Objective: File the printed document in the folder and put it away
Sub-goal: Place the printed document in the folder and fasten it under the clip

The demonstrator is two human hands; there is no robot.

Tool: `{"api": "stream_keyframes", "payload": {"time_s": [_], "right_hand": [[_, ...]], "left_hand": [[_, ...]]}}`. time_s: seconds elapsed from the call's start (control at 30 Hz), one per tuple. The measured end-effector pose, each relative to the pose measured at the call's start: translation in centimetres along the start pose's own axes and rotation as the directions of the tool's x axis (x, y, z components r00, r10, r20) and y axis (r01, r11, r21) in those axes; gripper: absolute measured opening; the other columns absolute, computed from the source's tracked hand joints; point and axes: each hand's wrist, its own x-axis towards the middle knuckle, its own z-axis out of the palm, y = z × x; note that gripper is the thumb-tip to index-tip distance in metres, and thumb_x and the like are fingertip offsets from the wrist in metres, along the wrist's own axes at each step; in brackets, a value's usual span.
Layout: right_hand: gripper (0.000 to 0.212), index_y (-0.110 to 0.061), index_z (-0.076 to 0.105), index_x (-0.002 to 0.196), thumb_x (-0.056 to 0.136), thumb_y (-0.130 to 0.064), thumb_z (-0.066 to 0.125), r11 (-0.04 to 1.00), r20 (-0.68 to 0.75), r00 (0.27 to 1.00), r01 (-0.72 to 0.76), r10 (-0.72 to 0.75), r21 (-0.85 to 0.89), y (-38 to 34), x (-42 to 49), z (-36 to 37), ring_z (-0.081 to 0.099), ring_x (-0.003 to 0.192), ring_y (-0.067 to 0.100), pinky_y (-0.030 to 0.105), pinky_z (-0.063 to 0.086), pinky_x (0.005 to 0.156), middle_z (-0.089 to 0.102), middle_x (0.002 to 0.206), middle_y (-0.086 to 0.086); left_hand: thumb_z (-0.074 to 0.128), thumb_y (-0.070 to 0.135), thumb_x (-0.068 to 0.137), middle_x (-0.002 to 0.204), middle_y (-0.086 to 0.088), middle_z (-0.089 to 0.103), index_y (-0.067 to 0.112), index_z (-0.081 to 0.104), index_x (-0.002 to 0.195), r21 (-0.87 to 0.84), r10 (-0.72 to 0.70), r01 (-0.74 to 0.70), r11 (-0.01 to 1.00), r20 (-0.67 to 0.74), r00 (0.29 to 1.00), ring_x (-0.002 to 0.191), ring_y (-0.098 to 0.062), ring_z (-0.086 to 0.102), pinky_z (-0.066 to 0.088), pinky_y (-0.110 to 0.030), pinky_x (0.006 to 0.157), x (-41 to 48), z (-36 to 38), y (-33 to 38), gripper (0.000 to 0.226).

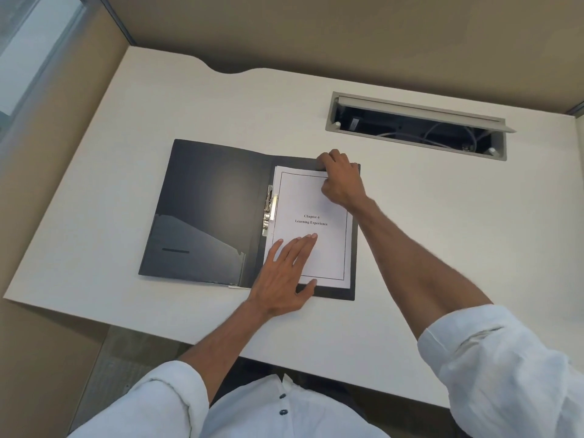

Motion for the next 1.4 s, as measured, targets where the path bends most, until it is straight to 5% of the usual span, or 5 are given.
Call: {"api": "stream_keyframes", "payload": {"time_s": [0.27,0.5,1.0,1.4], "right_hand": [[0.072,-0.021,0.043,0.165,0.097,-0.023,0.069,0.998,0.133,0.990,0.038,-0.044,0.051,-1.7,-7.1,2.6,0.036,0.160,0.030,0.050,0.034,0.128,0.034,0.174,0.005],[0.096,-0.031,0.013,0.176,0.101,-0.058,0.067,0.999,0.241,0.970,0.037,-0.028,-0.033,-2.8,-9.5,5.1,0.005,0.174,0.029,0.054,0.012,0.141,-0.001,0.186,0.001],[0.106,-0.030,0.007,0.177,0.099,-0.058,0.071,0.996,0.293,0.956,0.040,-0.014,-0.081,-3.0,-9.6,6.2,-0.005,0.174,0.026,0.057,0.008,0.140,-0.014,0.185,0.002],[0.105,-0.031,0.006,0.177,0.099,-0.059,0.071,0.997,0.294,0.956,0.036,-0.013,-0.074,-2.7,-9.6,6.2,-0.006,0.174,0.024,0.056,0.008,0.141,-0.014,0.185,0.000]], "left_hand": [[0.050,0.033,0.114,0.167,-0.002,0.048,0.017,0.033,0.171,-0.095,-0.299,0.284,0.954,-0.265,0.917,0.147,-0.022,0.052,0.041,-0.044,0.128,2.2,-4.5,-3.7,0.062],[0.045,0.022,0.116,0.161,-0.012,0.054,0.009,0.045,0.164,-0.158,-0.445,0.423,0.892,-0.143,0.884,0.145,-0.031,0.054,0.048,-0.047,0.123,5.8,-7.4,-6.0,0.050],[0.044,0.010,0.115,0.157,-0.015,0.059,0.012,0.042,0.167,-0.136,-0.450,0.448,0.884,0.021,0.893,0.141,-0.038,0.054,0.051,-0.053,0.116,9.5,-8.3,-7.9,0.053],[0.045,0.007,0.114,0.146,-0.012,0.067,0.016,0.051,0.162,-0.290,-0.444,0.430,0.855,0.021,0.896,0.138,-0.038,0.055,0.050,-0.052,0.117,10.4,-8.2,-8.9,0.049]]}}
